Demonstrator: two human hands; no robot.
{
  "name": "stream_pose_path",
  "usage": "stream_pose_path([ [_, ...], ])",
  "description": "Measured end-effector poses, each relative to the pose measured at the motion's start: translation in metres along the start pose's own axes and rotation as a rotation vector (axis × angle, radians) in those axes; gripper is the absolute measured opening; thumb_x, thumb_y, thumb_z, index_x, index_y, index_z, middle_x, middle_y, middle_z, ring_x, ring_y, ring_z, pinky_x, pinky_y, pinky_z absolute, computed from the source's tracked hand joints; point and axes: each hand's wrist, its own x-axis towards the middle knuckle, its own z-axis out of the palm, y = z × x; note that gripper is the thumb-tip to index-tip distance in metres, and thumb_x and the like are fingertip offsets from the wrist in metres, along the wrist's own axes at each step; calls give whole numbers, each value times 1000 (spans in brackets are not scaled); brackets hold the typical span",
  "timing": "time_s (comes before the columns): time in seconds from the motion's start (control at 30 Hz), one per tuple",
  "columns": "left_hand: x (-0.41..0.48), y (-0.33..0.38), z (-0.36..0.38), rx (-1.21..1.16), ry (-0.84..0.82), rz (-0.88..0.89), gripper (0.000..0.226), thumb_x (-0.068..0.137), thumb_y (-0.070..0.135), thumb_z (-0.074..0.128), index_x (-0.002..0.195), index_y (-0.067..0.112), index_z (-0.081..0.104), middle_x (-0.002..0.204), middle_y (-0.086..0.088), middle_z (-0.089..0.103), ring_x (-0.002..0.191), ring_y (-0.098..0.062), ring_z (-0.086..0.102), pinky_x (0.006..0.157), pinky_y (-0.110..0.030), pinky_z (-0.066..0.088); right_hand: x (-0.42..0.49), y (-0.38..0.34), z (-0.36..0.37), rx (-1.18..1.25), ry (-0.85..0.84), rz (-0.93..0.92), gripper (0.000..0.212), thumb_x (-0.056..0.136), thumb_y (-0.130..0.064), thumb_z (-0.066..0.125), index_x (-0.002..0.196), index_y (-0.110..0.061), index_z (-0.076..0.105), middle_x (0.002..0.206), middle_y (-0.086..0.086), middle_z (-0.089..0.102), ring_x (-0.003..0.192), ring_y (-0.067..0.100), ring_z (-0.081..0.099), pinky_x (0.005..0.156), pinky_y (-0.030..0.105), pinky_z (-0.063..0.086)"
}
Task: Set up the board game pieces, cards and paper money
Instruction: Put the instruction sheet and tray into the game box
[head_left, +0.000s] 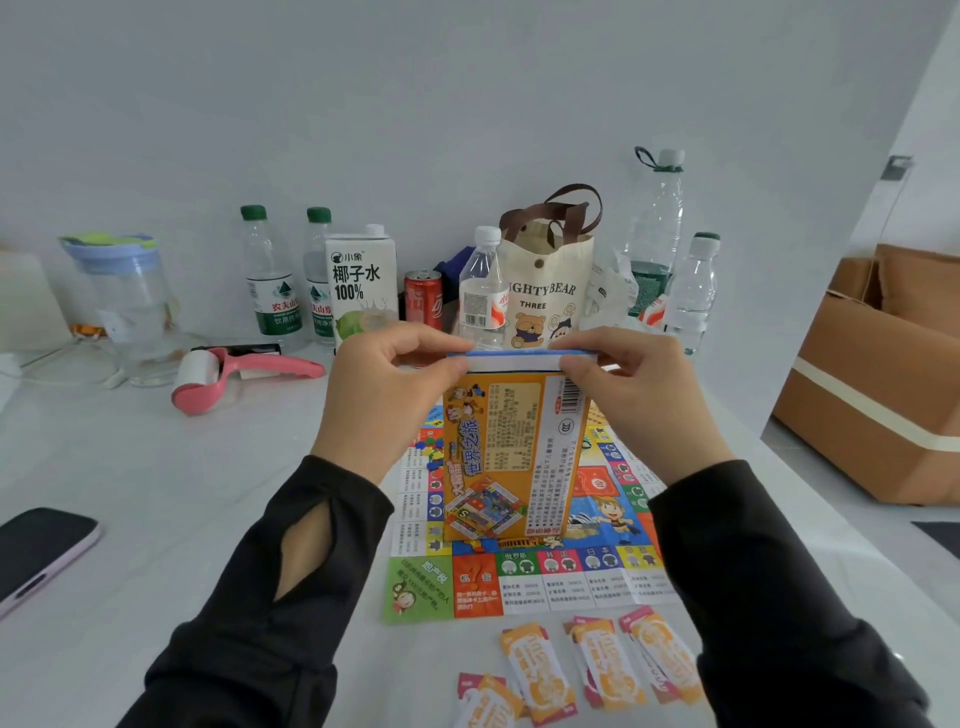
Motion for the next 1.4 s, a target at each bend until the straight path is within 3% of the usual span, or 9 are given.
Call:
stream_pose_path([
  [0.27,3,-6,-11,8,-112,47,24,79,6,68,78,30,69,86,14,68,86,-6,64,81,-34,55,-3,0,0,55,-39,-53,27,88,-7,57,82,-31,69,93,-8,69,86,7,65,70,16,53],
  [0.47,2,-7,-10,91,-116,159,21,77,10,70,83,31,68,90,17,65,89,4,60,75,-9,48,-2,2,-1,1,-28,-59,19,86,-12,61,87,-28,70,90,-11,69,90,7,64,76,17,53],
  [0.57,0,-10,-6,144,-123,173,27,72,12,75,93,28,69,93,22,62,91,9,57,76,-6,46,-3,4,1,-69,-58,-70,20,79,-18,70,96,-28,71,98,-11,68,94,3,61,75,13,51],
  [0.77,-3,-20,3,156,-130,265,41,77,2,70,104,32,63,102,17,62,98,0,58,75,-16,53,-2,12,9,-198,-3,-200,29,80,-14,69,108,-23,69,105,-10,64,103,9,55,91,29,47],
  [1.03,-4,-27,7,225,-65,320,35,78,5,69,109,21,68,108,13,61,100,0,57,84,-25,52,-6,25,23,-285,128,-396,27,81,-17,61,106,-10,70,111,3,67,104,19,58,90,28,46],
  [1.13,-5,-27,6,137,-136,151,65,76,6,72,125,42,47,107,22,58,91,0,62,77,-20,54,-9,25,25,-237,111,-325,31,84,-12,63,115,-13,65,121,1,62,115,16,53,97,30,43],
  [1.2,-6,-32,4,81,-251,-51,77,74,8,74,123,53,36,102,18,61,82,-2,64,69,-17,53,-9,23,26,-192,75,-221,42,85,-10,63,125,-17,57,126,-4,56,119,12,49,100,28,41],
  [1.3,-9,-47,9,117,-363,-214,46,76,11,73,108,37,54,94,10,66,86,-12,65,74,-26,53,-7,21,27,-106,48,-45,54,86,-14,63,135,-25,42,122,-14,51,115,5,47,92,19,40],
  [1.4,-11,-54,13,39,-290,-243,31,76,8,73,88,31,57,90,10,67,86,-14,65,77,-28,52,-2,25,22,-98,56,64,51,86,-22,64,133,-27,43,114,-14,55,97,5,50,76,16,40],
])
